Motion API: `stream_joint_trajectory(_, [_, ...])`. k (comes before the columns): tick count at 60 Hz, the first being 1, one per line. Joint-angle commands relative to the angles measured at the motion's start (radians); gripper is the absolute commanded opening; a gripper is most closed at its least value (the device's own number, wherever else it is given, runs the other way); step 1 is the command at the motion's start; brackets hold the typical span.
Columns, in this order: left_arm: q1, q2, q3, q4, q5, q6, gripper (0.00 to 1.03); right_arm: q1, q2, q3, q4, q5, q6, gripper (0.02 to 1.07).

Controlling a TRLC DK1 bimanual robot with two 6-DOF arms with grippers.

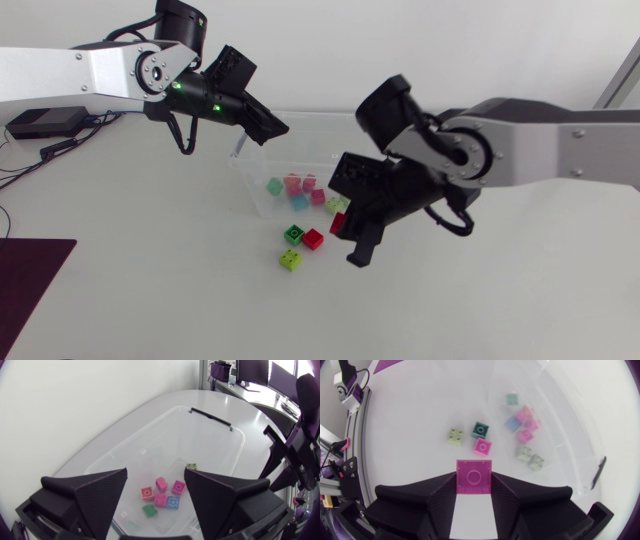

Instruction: Pick up the duplo bricks and place them in the container

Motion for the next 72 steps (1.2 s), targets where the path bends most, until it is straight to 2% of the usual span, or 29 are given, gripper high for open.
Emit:
stream_joint_trajectory(1, [0.002,-0.079,-0.039,-0.022,-0.005,-0.010,0.98,-0.039,-0.038,0.056,-0.017,0.001,0.017,0.24])
stream_joint_trajectory(14, [-0.039,-0.251,-0.231,-0.132,-0.091,0.062,0.98,-0.126,-0.044,0.190,0.014,-0.031,0.041,0.24])
stream_joint_trajectory(21, [-0.081,-0.291,-0.363,-0.135,-0.128,0.079,0.98,-0.161,0.004,0.249,0.069,-0.053,0.061,0.24])
stream_joint_trajectory(31, [-0.136,-0.225,-0.412,-0.134,-0.160,0.071,0.98,-0.197,0.103,0.320,0.149,-0.070,0.080,0.24])
stream_joint_trajectory(41, [-0.208,-0.113,-0.416,-0.126,-0.232,0.051,0.98,-0.204,0.188,0.360,0.213,-0.070,0.096,0.25])
stream_joint_trajectory(48, [-0.246,-0.055,-0.407,-0.125,-0.277,0.022,0.98,-0.215,0.240,0.406,0.228,-0.067,0.116,0.46])
stream_joint_trajectory(53, [-0.268,-0.026,-0.403,-0.121,-0.303,-0.003,0.98,-0.215,0.269,0.429,0.230,-0.048,0.122,0.74])
stream_joint_trajectory(54, [-0.271,-0.013,-0.398,-0.121,-0.309,-0.007,0.98,-0.215,0.274,0.434,0.230,-0.042,0.124,0.84])
stream_joint_trajectory(56, [-0.272,-0.007,-0.395,-0.123,-0.309,-0.015,0.98,-0.213,0.278,0.437,0.230,-0.037,0.126,0.93])
stream_joint_trajectory(60, [-0.285,0.017,-0.387,-0.121,-0.326,-0.035,0.98,-0.210,0.278,0.437,0.230,-0.033,0.133,0.98])
stream_joint_trajectory(72, [-0.318,0.085,-0.367,-0.123,-0.358,-0.105,0.96,-0.209,0.197,0.357,0.254,-0.033,0.152,0.98])
